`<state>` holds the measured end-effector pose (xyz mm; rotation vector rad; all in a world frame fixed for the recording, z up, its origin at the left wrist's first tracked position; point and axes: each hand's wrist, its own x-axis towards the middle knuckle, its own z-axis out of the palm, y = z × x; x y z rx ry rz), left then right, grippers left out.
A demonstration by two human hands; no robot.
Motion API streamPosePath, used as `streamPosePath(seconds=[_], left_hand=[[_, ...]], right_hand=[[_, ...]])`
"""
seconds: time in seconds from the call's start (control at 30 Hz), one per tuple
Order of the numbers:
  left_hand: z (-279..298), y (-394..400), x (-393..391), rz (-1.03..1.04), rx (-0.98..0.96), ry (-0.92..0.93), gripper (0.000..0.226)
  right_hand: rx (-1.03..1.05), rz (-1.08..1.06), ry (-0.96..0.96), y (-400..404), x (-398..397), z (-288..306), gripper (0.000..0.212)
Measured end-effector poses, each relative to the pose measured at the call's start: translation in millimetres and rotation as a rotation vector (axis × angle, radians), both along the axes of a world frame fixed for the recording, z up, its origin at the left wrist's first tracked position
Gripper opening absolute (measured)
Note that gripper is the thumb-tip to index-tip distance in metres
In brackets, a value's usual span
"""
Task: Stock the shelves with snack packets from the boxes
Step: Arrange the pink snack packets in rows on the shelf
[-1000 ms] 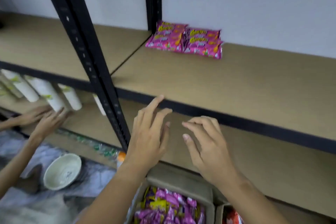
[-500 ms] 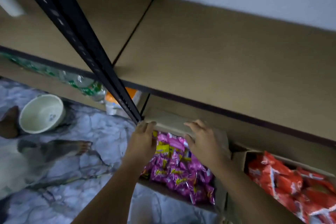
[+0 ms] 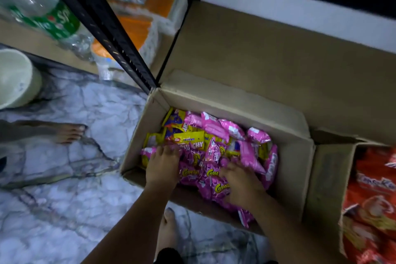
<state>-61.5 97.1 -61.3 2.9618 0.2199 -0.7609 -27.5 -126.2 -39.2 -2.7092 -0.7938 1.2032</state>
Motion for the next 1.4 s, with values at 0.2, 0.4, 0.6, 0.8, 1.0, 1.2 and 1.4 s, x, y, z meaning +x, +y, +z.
streamPosePath(seconds=[0.2,0.4,0.6,0.8,1.0,1.2,1.4], left_hand=[[5,0,1,-0.002,0.077,-0.024,0.033],[73,8,1,0.166,-0.002,-0.172,0.026],[207,2,17,0.321,-0.341,-0.323,0.041],[365,-13,30,0.242,-0.630,-0.425,0.065],[533,-30,39,0.145,-0.784,-0.572,0.039],[654,-37,45,-0.043,-0.762,-0.860,0.047],[735,-45,53,-0.148,-0.808,-1.097,0.058]], right_hand=[[0.017,-0.037,-0.144,0,-14,-13,0.052],[0.115,-0.147,-0.253,-6,-7,45,0.058],[0.109,-0.222,-0.432,-12,12,173,0.058],[0.172,-0.254,-0.615,-23,22,334,0.050],[0.266,-0.267,-0.814,-33,33,491,0.053],[0.424,-0.281,-1.024,-39,46,619,0.046],[0.557,-0.218,-1.208,-41,63,714,0.039]])
